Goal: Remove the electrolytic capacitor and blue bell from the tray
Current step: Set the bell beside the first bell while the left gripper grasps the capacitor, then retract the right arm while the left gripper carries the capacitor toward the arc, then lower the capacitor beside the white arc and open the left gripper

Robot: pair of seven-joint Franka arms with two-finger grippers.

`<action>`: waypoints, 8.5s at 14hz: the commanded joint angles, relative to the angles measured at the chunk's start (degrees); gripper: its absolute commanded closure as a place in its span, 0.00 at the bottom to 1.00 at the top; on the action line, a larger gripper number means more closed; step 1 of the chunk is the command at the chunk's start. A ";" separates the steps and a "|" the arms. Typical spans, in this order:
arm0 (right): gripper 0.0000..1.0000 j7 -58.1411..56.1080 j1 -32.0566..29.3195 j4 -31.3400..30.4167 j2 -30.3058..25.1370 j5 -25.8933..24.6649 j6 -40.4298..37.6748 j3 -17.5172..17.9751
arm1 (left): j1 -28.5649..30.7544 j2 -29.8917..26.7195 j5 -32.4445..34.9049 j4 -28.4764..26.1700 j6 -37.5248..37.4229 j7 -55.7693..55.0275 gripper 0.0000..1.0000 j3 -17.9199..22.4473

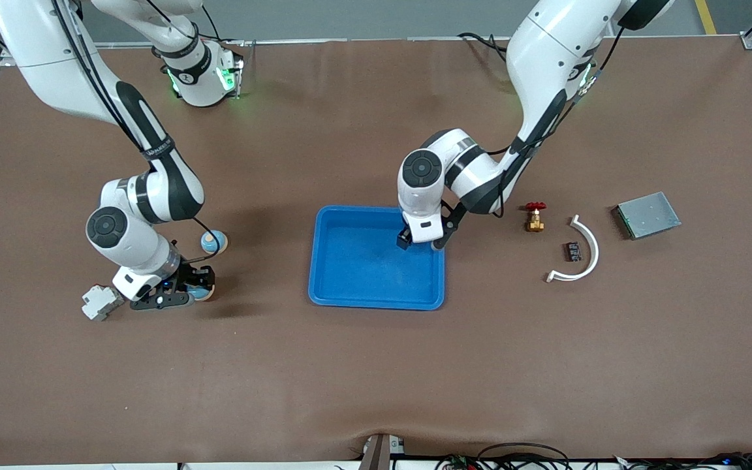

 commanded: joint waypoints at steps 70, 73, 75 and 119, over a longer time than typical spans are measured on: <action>0.00 -0.54 -1.73 28.17 -26.77 9.21 -62.31 -6.43 | 42.41 -16.05 -2.48 6.34 -25.35 99.40 1.00 0.03; 0.00 -0.63 -1.82 28.17 -27.13 9.21 -62.13 -6.43 | 43.92 -12.36 1.80 5.99 -21.82 104.79 1.00 0.12; 0.00 -0.54 -1.73 28.17 -27.21 9.21 -62.13 -6.43 | 43.92 -10.60 4.37 5.21 -19.99 105.59 1.00 0.03; 0.00 -0.72 -1.82 24.39 -28.71 9.04 -58.61 -6.34 | 49.63 -19.80 -2.82 -5.96 -16.71 105.85 0.00 -0.50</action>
